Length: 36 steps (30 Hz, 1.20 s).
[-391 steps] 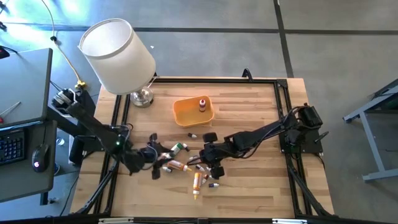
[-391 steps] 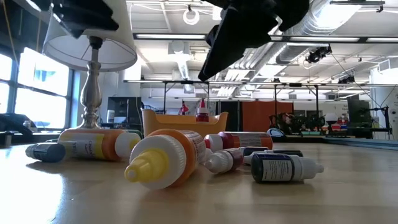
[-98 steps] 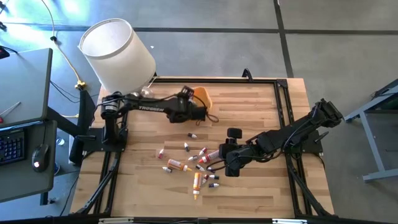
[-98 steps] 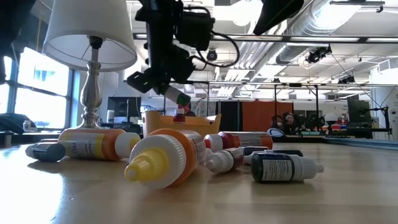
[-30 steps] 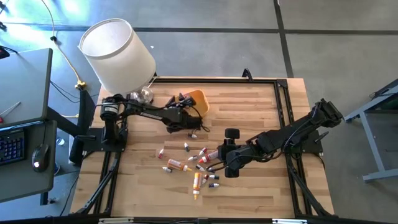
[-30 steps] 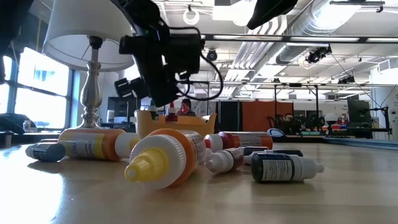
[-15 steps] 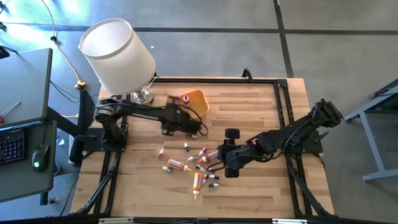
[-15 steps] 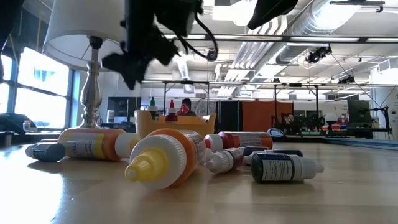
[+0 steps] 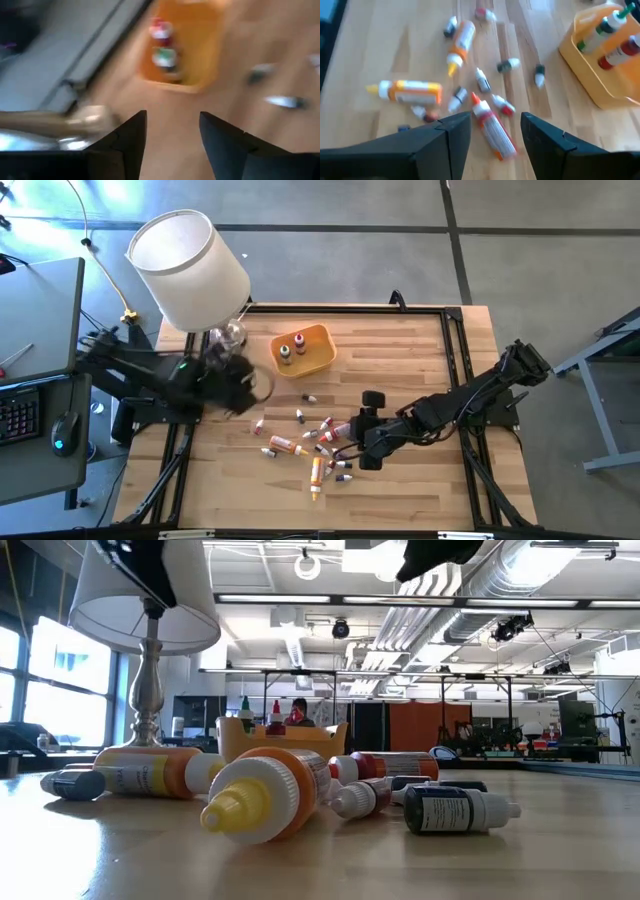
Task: Pick & Place food coloring
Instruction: Put the large orange food coloring bottle into the bin
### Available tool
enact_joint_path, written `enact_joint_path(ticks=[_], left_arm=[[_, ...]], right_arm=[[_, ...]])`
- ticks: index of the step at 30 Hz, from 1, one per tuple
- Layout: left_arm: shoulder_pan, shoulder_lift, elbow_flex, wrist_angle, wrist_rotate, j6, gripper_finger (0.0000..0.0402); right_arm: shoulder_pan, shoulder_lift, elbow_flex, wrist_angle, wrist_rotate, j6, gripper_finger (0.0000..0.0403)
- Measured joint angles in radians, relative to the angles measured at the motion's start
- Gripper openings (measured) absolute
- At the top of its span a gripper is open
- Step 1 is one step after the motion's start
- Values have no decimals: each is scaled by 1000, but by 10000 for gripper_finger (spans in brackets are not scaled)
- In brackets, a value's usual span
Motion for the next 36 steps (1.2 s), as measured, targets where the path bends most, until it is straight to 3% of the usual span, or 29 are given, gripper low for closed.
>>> enact_joint_path(ticks=[7, 12, 14, 18, 21, 27, 31, 36], left_arm=[[-194, -123, -337, 537, -12, 49, 177], [-230, -122, -428, 643, -11, 30, 177], [-227, -121, -436, 637, -18, 26, 177], [-222, -122, -436, 636, -49, 26, 177], [-222, -122, -436, 635, -74, 29, 177], [-222, -122, -436, 634, -86, 35, 177], [-222, -122, -436, 634, -86, 51, 177], [-222, -122, -436, 633, -85, 56, 177]], right_arm=[[-34, 13, -229, 462, -32, -196, 165], [-96, 24, -362, 756, -81, -173, 165], [-128, 44, -369, 796, -142, -158, 165], [-181, 131, -271, 675, -261, -196, 165], [-204, 217, -131, 457, -345, -245, 165], [-208, 397, 137, 29, -359, -334, 165], [-211, 483, 222, -39, -358, -350, 165], [-227, 521, 222, -53, -358, -346, 165]])
